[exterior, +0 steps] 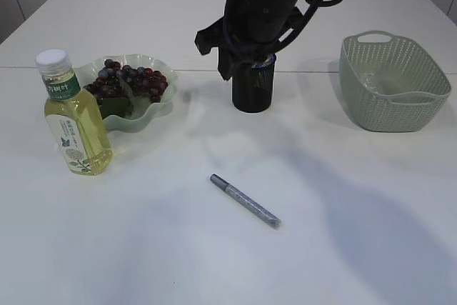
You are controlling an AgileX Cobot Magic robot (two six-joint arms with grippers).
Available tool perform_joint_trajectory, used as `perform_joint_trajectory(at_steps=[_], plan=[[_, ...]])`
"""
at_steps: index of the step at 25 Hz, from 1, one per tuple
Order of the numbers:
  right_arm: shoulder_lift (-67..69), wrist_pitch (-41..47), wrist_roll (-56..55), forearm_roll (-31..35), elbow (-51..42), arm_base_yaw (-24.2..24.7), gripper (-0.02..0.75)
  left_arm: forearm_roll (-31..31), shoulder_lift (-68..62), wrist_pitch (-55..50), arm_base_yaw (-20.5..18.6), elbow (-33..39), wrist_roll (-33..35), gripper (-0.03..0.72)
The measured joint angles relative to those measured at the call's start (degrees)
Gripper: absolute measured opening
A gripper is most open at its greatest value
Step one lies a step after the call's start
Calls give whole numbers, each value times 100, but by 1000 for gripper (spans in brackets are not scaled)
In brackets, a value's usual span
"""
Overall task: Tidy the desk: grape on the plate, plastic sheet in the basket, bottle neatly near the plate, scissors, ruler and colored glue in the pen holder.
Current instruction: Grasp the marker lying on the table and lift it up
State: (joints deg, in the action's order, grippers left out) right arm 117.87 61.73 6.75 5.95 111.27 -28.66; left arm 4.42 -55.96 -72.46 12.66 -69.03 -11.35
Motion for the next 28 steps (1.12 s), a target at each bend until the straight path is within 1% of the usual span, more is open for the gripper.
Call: perform_joint_trajectory(at_steps=[3, 6, 9, 14, 18, 23, 28], plan=[[0, 573, 413, 409, 20, 0, 268, 0, 0, 0, 0, 0, 0, 243], [169, 818, 463, 526, 50, 0, 262, 0, 0, 0, 0, 0, 0, 243], [422, 834, 136, 486, 39, 0, 261, -22, 0, 0, 0, 0, 0, 243], [687, 843, 38, 420, 39, -50, 261, -34, 0, 0, 0, 0, 0, 243], [813, 843, 24, 204, 25, -313, 261, -34, 0, 0, 0, 0, 0, 243], [823, 843, 24, -17, -393, -685, 261, -34, 0, 0, 0, 0, 0, 243], [849, 832, 24, -189, -887, -737, 261, -34, 0, 0, 0, 0, 0, 243]])
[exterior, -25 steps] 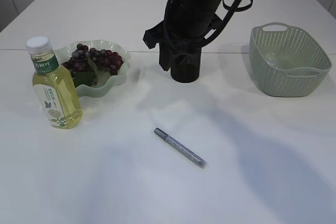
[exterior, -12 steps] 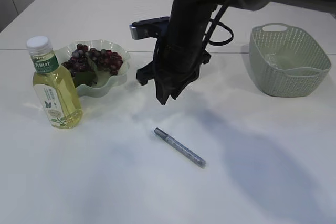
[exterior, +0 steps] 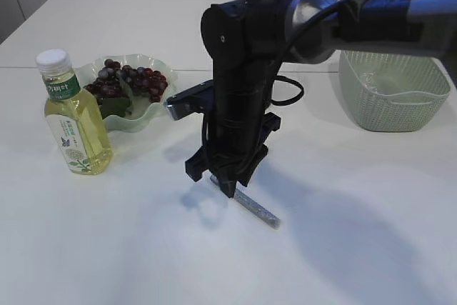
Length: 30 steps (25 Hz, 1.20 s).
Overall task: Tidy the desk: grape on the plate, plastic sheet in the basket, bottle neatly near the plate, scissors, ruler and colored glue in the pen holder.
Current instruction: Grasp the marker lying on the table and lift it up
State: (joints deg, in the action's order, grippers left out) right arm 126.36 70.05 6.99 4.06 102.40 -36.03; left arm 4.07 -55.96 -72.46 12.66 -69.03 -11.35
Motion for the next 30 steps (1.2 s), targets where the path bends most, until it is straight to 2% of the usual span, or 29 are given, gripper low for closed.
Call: perform_joint_trajectory(at_steps=[9, 16, 30], plan=[[103, -11, 282, -84, -46, 0, 261, 0, 0, 0, 0, 109, 0, 243], [292, -21, 320, -534, -46, 0, 270, 0, 0, 0, 0, 185, 0, 243], [514, -32, 320, -478, -19, 0, 298, 0, 0, 0, 0, 185, 0, 243]])
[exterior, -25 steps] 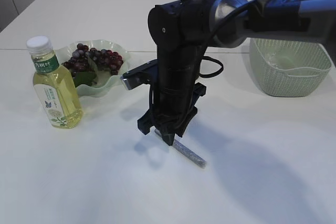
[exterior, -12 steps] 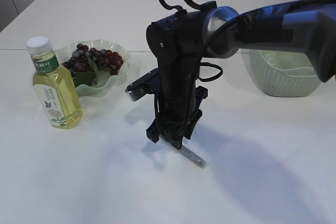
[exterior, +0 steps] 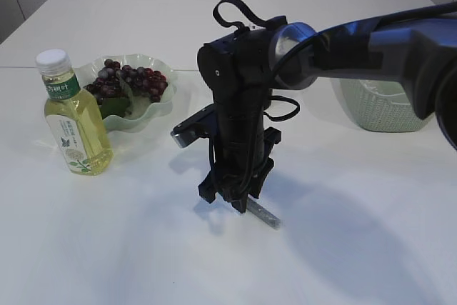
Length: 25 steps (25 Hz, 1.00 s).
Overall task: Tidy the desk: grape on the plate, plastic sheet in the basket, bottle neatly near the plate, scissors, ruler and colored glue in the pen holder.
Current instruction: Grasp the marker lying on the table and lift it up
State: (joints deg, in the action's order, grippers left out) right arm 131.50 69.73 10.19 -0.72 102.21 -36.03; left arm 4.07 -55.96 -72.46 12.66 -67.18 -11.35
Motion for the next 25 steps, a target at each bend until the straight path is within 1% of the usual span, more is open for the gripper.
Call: perform_joint_trajectory(at_steps=[18, 21, 25], plan=[[168, 0, 0, 8, 10, 0, 298, 0, 0, 0, 0, 0, 0, 243], [168, 0, -31, 12, 10, 0, 269, 0, 0, 0, 0, 0, 0, 243], [168, 0, -174, 12, 10, 0, 160, 0, 0, 0, 0, 0, 0, 243]])
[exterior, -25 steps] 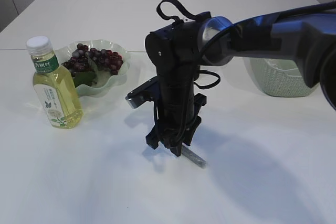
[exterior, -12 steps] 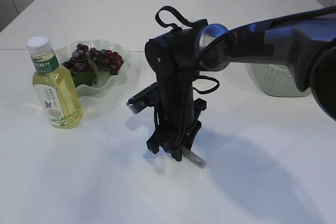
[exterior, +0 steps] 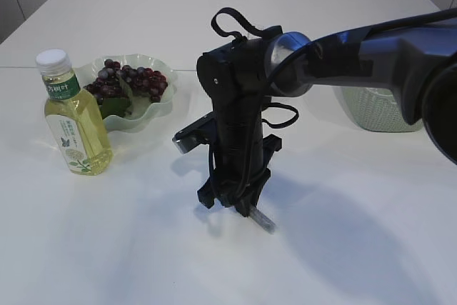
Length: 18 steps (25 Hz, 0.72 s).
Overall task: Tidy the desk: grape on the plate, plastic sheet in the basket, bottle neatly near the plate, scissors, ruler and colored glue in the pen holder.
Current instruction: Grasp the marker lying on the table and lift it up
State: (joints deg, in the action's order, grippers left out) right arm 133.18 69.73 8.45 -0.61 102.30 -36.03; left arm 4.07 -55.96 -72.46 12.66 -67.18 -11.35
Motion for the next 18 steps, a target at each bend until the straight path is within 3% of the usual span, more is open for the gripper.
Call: perform_joint_trajectory(at_steps=[6, 18], plan=[[0, 0, -78, 0, 25, 0, 60, 0, 0, 0, 0, 0, 0, 243], [-600, -184, -365, 0, 15, 0, 49, 0, 0, 0, 0, 0, 0, 243]])
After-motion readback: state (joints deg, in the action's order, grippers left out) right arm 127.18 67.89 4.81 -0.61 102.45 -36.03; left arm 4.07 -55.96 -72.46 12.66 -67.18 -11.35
